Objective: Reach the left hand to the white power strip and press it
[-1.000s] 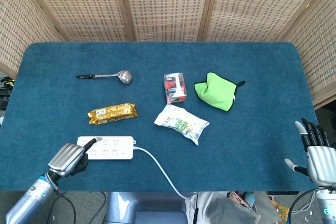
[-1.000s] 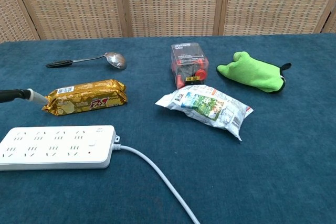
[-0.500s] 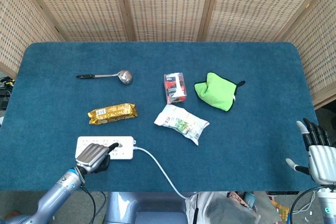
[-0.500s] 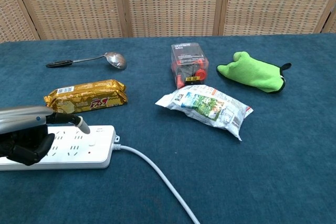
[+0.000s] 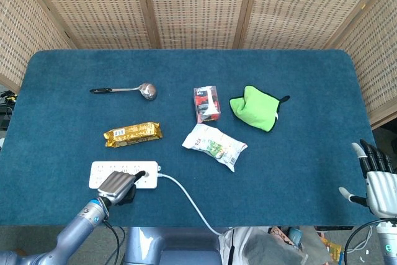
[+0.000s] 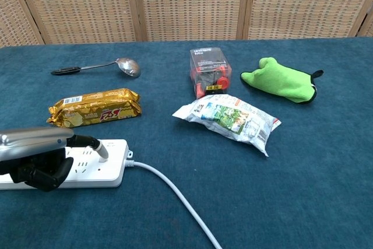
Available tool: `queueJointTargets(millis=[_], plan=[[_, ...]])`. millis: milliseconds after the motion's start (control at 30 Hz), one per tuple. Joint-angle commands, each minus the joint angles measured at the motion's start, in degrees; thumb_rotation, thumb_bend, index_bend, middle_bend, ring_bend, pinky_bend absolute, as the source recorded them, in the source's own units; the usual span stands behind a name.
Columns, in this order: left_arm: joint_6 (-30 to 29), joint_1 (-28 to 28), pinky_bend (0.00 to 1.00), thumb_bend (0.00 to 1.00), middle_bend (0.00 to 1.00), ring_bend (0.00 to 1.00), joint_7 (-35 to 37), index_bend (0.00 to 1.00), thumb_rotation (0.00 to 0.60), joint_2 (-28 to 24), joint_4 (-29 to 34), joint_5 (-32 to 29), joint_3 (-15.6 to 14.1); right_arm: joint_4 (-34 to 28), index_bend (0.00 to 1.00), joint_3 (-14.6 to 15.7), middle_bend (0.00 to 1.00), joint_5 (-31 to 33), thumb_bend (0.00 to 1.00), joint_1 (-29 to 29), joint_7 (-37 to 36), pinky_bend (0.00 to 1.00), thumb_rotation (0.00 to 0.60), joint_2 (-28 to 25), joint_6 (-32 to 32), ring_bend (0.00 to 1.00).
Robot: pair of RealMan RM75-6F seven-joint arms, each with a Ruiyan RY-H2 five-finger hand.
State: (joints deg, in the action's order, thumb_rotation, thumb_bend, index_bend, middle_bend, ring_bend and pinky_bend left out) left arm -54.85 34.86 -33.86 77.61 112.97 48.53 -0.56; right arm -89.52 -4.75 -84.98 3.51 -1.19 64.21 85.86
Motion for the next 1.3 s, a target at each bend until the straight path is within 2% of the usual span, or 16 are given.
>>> queueJointTargets(millis=[33, 500, 867, 1067, 1167, 1200, 1233, 1300], plan=[[-0.37, 0.35, 1.00, 1.00, 1.00, 1.00, -0.12, 0.18, 0.600, 0.29, -0.30, -0.48, -0.42, 0.03, 0.00, 0.02, 0.00, 0.06, 0.00, 0.03, -0.04, 0.00, 0.600, 0.01, -0.12, 0.00], [-0.01, 2.59, 1.00, 1.00, 1.00, 1.00, -0.69, 0.19, 0.600, 0.48, -1.10, -4.52, -2.59, 0.05, 0.00, -0.06, 0.00, 0.32, 0.00, 0.13, 0.26, 0.00, 0.600, 0.19, -0.31, 0.00], [-0.17, 2.82, 1.00, 1.00, 1.00, 1.00, 2.03, 0.19, 0.600, -1.69, 0.21, -3.12, -3.21, -0.22, 0.00, 0.01, 0.00, 0.14, 0.00, 0.12, 0.56, 0.00, 0.600, 0.22, -0.21, 0.00], [-2.08, 1.22, 1.00, 1.00, 1.00, 1.00, 6.79, 0.19, 0.600, -2.99, 0.65, 1.73, -2.18, -0.27, 0.00, 0.04, 0.00, 0.12, 0.00, 0.18, 0.78, 0.00, 0.600, 0.28, -0.30, 0.00], [-4.77, -1.31, 1.00, 1.00, 1.00, 1.00, 12.59, 0.19, 0.600, -4.86, 1.56, 9.20, -1.25, -0.26, 0.00, 0.02, 0.00, 0.13, 0.00, 0.21, 0.75, 0.00, 0.600, 0.29, -0.33, 0.00], [-6.78, -2.70, 1.00, 0.97, 1.00, 1.00, 15.59, 0.19, 0.600, -5.72, 1.67, 13.37, -0.78, -0.27, 0.00, 0.02, 0.00, 0.10, 0.00, 0.22, 0.75, 0.00, 0.600, 0.28, -0.31, 0.00], [-7.35, -3.27, 0.99, 0.88, 0.98, 0.98, 16.89, 0.16, 0.600, -6.04, 1.50, 15.15, -0.88, -0.27, 0.00, 0.03, 0.00, 0.08, 0.00, 0.21, 0.76, 0.00, 0.600, 0.28, -0.30, 0.00], [-10.15, -5.21, 0.87, 0.55, 0.85, 0.87, 21.16, 0.07, 0.600, -7.52, 1.17, 20.81, -0.85, -0.35, 0.00, 0.07, 0.00, -0.04, 0.00, 0.19, 0.78, 0.00, 0.600, 0.26, -0.22, 0.00]])
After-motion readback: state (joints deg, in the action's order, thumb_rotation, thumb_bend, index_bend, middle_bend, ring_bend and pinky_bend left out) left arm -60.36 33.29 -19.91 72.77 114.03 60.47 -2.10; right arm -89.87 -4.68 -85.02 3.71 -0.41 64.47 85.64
